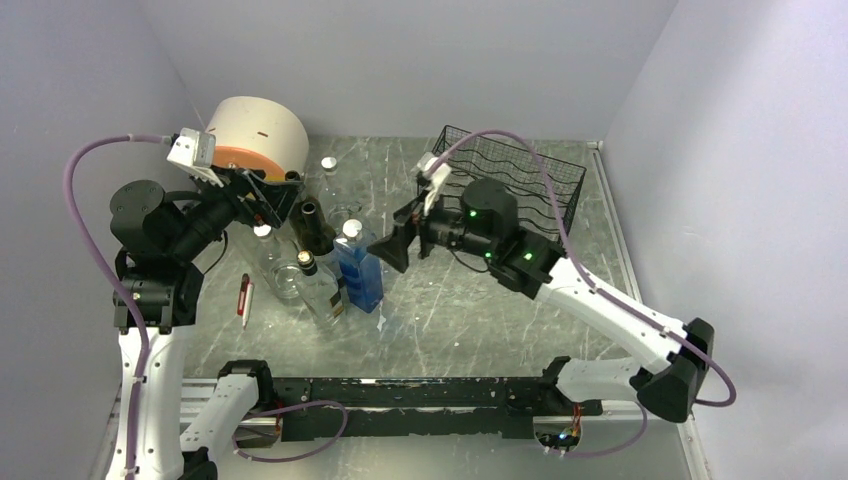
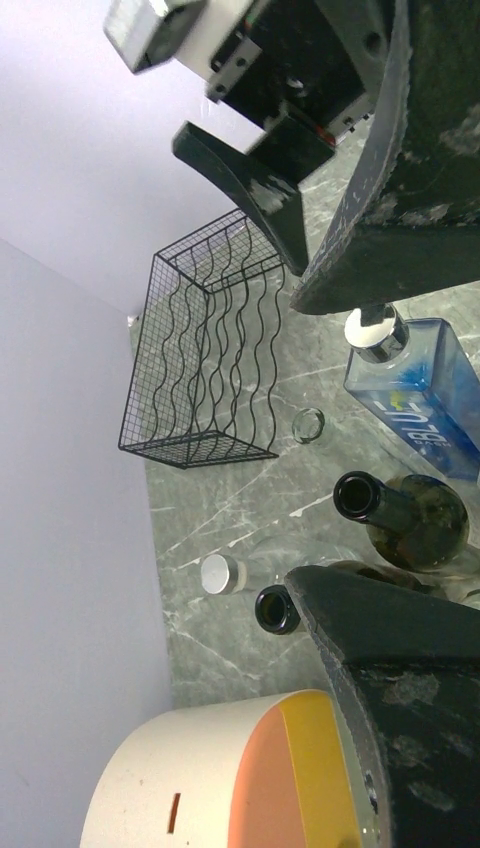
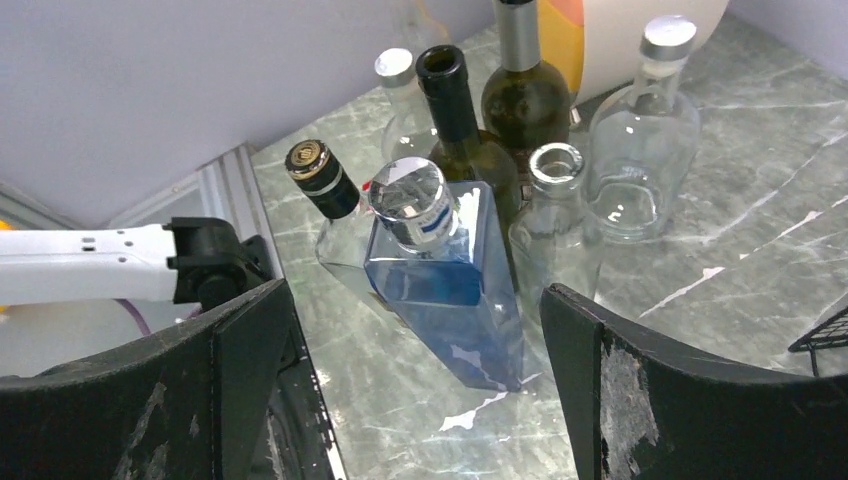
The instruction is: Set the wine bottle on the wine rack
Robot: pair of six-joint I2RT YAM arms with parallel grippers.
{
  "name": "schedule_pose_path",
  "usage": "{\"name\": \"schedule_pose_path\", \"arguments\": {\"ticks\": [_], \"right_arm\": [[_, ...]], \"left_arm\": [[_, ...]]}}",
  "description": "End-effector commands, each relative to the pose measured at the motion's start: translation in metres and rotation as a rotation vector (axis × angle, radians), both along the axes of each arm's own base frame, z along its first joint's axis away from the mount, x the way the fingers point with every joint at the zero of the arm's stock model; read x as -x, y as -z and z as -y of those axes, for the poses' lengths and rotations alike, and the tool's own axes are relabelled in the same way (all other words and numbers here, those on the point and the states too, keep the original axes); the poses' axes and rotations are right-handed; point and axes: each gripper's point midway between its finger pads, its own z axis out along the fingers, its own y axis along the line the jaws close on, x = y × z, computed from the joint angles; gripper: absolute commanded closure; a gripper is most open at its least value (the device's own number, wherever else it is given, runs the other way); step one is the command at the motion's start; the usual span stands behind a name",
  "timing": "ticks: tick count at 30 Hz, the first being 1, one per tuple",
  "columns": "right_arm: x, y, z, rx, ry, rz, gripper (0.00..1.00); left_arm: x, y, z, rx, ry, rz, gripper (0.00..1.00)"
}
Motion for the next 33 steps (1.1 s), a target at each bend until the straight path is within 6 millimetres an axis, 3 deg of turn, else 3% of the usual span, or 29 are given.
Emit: {"name": "schedule_pose_path", "arguments": {"ticks": [1, 15, 21, 28, 33], "right_arm": [[-0.003, 0.004, -0.019, 0.069, 0.052, 0.071, 0.0], [-0.014, 0.067, -0.057, 0.235, 0.127, 0.07, 0.01], [-0.017, 0.083, -0.068, 0.247, 0.122, 0.067, 0.11], [-0.026, 0.079, -0.062, 0.241, 0.183, 0.101, 0.37], [-0.034, 0.055, -0.045, 0.205, 0.272, 0.131, 0.5]], "left_arm": [[0.003, -0.019, -0.006, -0.009, -0.031, 0.054, 0.0], [0.003, -0.021, -0.006, -0.01, -0.034, 0.057, 0.0], [0.003, -0.02, -0.007, -0.015, -0.04, 0.058, 0.0], [0.007, -0.019, -0.003, -0.032, -0.008, 0.068, 0.0], [0.02, -0.022, 0.013, -0.048, 0.113, 0.118, 0.0]]}}
